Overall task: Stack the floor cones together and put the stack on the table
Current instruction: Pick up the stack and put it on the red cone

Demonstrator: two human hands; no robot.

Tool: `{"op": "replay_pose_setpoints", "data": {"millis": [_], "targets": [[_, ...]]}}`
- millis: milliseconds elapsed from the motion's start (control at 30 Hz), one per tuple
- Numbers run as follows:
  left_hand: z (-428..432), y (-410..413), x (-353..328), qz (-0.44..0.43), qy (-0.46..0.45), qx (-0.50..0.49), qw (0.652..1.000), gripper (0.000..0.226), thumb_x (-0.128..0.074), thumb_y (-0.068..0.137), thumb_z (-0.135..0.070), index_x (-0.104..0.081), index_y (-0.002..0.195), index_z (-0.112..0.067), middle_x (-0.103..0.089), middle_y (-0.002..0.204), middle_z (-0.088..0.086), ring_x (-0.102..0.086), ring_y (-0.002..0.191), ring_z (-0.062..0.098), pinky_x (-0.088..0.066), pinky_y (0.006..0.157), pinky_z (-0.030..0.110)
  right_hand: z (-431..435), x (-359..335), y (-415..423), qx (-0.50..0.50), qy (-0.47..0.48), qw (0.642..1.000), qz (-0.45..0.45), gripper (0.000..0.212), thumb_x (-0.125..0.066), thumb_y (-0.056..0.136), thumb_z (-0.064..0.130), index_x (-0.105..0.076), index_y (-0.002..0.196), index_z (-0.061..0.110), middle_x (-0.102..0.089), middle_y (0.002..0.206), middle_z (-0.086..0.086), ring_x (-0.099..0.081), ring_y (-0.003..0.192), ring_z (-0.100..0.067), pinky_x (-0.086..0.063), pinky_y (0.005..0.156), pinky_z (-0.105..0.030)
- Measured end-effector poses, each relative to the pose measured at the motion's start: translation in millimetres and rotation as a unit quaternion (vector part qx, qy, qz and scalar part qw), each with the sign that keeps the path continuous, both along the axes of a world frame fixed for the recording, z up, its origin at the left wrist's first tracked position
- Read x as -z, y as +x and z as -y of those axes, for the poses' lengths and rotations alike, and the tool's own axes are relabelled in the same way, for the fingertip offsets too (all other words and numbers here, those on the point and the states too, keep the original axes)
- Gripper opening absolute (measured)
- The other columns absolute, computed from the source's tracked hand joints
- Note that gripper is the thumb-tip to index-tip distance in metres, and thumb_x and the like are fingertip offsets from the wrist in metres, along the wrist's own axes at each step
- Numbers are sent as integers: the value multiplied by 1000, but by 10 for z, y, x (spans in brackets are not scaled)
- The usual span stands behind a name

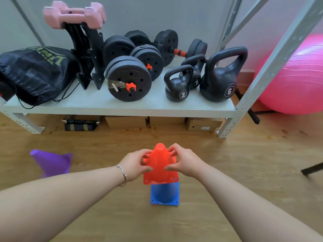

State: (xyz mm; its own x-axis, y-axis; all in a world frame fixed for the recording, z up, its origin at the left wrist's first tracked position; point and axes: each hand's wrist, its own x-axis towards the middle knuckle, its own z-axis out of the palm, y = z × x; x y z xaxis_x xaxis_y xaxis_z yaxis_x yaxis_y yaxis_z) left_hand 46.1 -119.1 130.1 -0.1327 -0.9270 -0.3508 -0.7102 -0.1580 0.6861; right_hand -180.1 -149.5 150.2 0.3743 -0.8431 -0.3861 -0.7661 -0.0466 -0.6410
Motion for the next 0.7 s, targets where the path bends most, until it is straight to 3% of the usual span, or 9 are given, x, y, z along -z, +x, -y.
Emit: {"op": "replay_pose_setpoints", "data": {"millis": [167,500,700], "targets": [[-81,-156,302,5,9,28,1000,66,-80,70,-18,-54,129,-31,-63,114,-5,-66,96,11,-54,89,25,-165,349,-175,23,29,999,-3,68,-84,68,42,-49,125,29,-59,126,6,-61,97,-14,-53,83,-32],[-148,-132,1130,-8,46,65,997,67,-81,70,-14,-54,131,-22,-66,122,-1,-65,104,12,-53,94,28,-393,1037,-126,52,70,996,-22,71,-87,68,28,-51,129,20,-62,128,-1,-53,88,-11,-39,78,-22],[-229,-95,1472,-28,43,69,996,73,-84,66,-24,-52,132,-26,-63,127,-1,-64,109,13,-52,97,34,-485,1281,-84,78,78,994,-25,73,-88,66,27,-54,130,21,-64,128,0,-56,87,-11,-46,84,-25]]}}
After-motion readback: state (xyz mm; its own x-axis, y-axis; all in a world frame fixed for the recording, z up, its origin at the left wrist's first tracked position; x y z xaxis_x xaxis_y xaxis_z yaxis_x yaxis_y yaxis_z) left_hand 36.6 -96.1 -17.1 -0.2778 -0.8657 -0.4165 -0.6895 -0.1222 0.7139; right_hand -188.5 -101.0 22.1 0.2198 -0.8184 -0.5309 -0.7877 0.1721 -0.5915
